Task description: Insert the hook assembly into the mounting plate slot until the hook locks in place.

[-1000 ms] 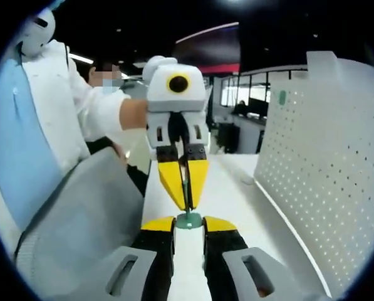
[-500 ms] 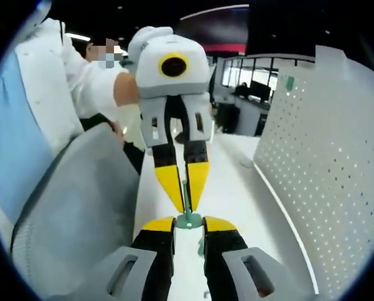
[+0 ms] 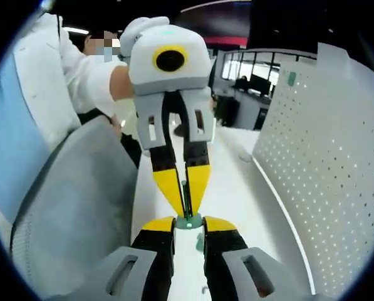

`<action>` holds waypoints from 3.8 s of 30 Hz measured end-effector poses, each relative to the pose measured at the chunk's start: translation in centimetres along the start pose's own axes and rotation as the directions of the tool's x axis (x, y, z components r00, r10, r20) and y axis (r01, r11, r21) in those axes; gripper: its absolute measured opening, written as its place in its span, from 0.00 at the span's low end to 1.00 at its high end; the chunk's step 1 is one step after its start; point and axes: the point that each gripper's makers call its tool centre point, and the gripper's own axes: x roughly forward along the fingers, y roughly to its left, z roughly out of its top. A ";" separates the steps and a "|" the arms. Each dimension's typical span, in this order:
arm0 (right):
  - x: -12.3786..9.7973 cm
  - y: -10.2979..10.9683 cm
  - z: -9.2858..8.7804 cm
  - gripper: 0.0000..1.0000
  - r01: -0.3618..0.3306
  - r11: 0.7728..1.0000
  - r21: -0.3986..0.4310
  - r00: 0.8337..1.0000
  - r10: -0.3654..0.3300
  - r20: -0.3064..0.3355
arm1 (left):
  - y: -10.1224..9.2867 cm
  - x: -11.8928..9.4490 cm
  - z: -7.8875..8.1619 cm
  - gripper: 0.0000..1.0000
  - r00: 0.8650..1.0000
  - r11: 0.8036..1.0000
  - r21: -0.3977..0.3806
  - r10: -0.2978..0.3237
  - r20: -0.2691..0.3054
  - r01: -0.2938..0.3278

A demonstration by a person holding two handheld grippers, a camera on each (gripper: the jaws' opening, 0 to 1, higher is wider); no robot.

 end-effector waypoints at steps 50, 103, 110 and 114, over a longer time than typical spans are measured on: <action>-2.2 -3.2 0.7 0.58 0.150 0.983 0.107 0.981 -0.161 0.109 | 7.0 -3.6 -0.6 0.03 0.924 0.878 -0.357 0.372 0.091 -0.319; -7.1 -6.8 0.8 0.64 0.338 0.912 0.232 0.901 -0.385 0.202 | 24.6 -19.5 2.9 0.03 0.271 0.278 -0.559 0.958 0.098 -0.781; -7.2 -7.0 0.7 0.64 0.342 0.910 0.234 0.900 -0.389 0.199 | 26.8 -21.3 2.7 0.03 0.175 0.205 -0.566 0.979 0.108 -0.799; -7.2 -7.3 0.4 0.64 0.345 0.907 0.242 0.898 -0.394 0.195 | 27.5 -21.8 2.5 0.03 0.146 0.184 -0.560 0.983 0.112 -0.808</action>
